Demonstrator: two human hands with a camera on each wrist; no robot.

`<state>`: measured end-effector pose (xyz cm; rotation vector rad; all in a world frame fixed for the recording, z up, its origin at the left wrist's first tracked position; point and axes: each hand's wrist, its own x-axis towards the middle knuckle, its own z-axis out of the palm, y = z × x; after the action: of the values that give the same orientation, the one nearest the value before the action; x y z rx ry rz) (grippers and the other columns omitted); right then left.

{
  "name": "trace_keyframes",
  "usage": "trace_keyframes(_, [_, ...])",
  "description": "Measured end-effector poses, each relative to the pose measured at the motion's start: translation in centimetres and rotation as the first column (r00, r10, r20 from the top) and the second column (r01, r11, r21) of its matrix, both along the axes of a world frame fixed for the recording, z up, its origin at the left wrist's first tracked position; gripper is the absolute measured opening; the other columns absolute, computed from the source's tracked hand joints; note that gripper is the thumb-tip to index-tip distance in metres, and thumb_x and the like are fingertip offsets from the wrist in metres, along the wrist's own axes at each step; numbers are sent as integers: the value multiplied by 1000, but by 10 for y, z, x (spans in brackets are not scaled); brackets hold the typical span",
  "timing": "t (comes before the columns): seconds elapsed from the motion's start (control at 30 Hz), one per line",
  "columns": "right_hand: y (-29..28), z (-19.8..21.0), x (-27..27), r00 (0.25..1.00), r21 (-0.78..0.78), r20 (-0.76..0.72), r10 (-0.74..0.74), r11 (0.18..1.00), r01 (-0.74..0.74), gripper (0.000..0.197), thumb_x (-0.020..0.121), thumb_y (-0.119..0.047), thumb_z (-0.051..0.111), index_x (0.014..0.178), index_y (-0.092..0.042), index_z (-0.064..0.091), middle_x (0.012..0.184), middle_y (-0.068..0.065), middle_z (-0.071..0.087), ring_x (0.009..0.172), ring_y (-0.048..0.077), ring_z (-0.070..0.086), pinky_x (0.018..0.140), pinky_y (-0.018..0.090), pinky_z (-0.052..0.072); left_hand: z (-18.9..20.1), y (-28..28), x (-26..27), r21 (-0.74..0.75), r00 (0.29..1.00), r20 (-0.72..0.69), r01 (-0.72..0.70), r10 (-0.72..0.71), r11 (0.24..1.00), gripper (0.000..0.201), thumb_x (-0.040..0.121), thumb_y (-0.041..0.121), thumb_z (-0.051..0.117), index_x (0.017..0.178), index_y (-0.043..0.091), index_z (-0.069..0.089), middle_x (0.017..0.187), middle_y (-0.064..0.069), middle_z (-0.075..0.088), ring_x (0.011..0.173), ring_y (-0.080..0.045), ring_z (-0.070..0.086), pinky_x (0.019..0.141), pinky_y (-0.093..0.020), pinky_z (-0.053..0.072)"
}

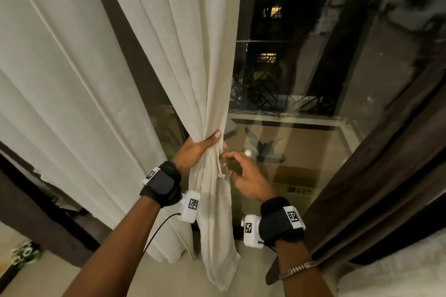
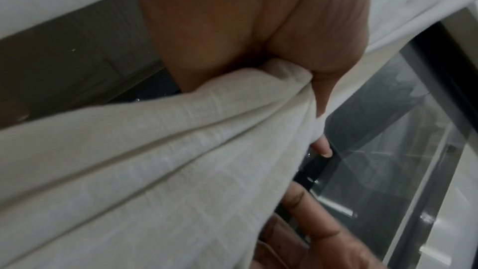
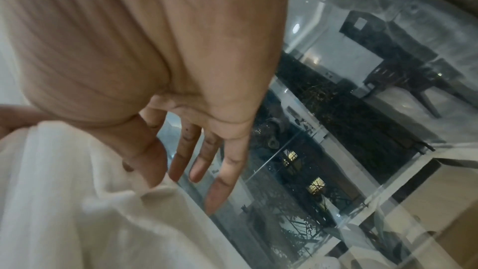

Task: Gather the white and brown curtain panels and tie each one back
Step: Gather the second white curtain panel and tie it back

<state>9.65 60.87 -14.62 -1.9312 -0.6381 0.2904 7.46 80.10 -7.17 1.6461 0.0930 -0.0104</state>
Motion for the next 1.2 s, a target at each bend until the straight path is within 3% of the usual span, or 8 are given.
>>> trace_keyframes(0.1, [9,-12,-6,1000,-37,6,-14,999,14,37,95,-35,69,127,-51,59,124,-24,48,135,14,49,117,46,45,-3,-2,-4,-78,999,-33,9,-12,997,31,105,31,63,101,2,75,89,-6,78,85,-19,74,86,-31,58])
trace_keyframes(0.27, [5,-12,-10,995,-66,87,-40,997,46,29,82,-50,76,91,-29,60,106,-16,48,112,14,49,99,37,48,-6,5,-5,-136,985,-58,155,-164,978,41,111,28,49,137,2,66,81,-2,70,77,-20,69,83,-31,60])
trace_keyframes(0.47, [-18,9,-11,996,94,-77,-45,994,52,26,86,-11,74,77,-3,51,76,7,58,75,14,55,83,42,54,-11,0,0,-91,997,-13,73,-75,993,46,109,35,54,77,4,64,111,-20,78,86,-25,66,87,-32,58])
trace_keyframes(0.7, [-47,35,-8,968,-15,-247,-46,999,43,44,86,-28,88,123,-27,63,91,1,72,86,20,70,88,41,58,-21,-7,11,-162,995,-40,82,-89,983,36,104,34,65,79,7,62,80,-13,60,75,-24,61,85,-36,53])
trace_keyframes(0.9, [-62,53,16,937,-198,140,-319,918,342,19,81,-33,90,88,-29,73,104,-6,53,111,19,47,95,40,43,-17,-21,5,-22,996,-26,83,-84,996,31,106,34,62,87,11,71,83,-1,70,80,-16,68,85,-31,56])
trace_keyframes(1.0, [-55,66,27,890,-136,252,-381,896,422,20,80,-28,89,82,-31,70,109,-6,46,117,18,45,104,42,44,-14,-28,6,21,994,-33,106,-105,994,26,102,42,68,108,21,80,110,4,77,109,-17,71,103,-34,54])
trace_keyframes(1.1, [-67,78,34,917,-230,281,-282,908,350,20,78,-28,90,79,-31,70,119,-6,49,125,16,38,108,43,36,-17,-20,1,60,991,-34,131,-129,990,35,96,51,67,109,22,81,126,-2,75,118,-19,69,107,-36,52])
trace_keyframes(1.2, [-72,78,26,979,-210,158,-127,965,159,17,83,-20,84,75,-18,69,114,-9,68,111,12,55,102,44,42,-23,-6,-5,-51,990,-91,108,-112,993,35,97,45,68,93,11,78,100,-4,76,97,-19,71,96,-35,53])
